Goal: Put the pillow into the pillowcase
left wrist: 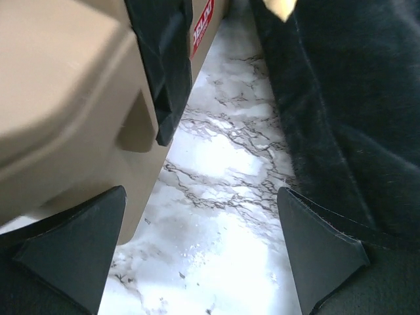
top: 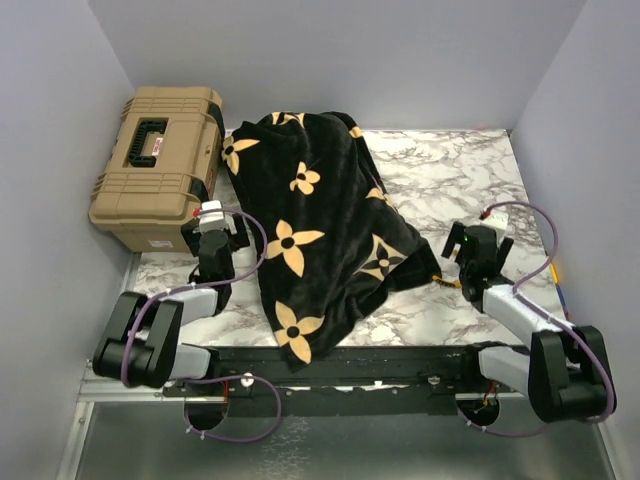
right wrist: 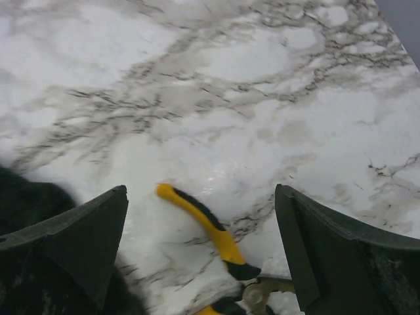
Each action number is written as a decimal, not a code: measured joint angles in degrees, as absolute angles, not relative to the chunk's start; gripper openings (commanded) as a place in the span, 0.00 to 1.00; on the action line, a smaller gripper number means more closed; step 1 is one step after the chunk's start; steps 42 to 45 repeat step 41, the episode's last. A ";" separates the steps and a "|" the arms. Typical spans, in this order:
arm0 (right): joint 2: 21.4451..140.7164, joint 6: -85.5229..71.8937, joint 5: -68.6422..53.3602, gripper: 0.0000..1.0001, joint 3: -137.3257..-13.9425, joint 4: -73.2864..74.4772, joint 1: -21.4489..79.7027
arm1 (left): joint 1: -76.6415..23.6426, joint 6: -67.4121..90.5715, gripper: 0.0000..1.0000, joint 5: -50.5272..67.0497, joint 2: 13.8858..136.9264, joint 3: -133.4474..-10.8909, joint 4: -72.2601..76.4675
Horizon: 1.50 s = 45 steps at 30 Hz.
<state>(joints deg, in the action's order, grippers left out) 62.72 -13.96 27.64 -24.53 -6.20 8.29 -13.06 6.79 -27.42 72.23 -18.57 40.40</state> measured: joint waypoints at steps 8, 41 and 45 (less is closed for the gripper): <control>76.40 -5.61 24.67 1.00 -15.59 -37.50 1.85 | -8.25 5.04 0.99 -22.87 93.80 -13.87 67.26; 87.68 -3.09 10.09 1.00 -13.82 -67.11 -1.23 | -7.64 2.76 0.99 -20.23 94.78 -14.92 70.13; 87.68 -3.09 10.09 1.00 -13.82 -67.11 -1.23 | -7.64 2.76 0.99 -20.23 94.78 -14.92 70.13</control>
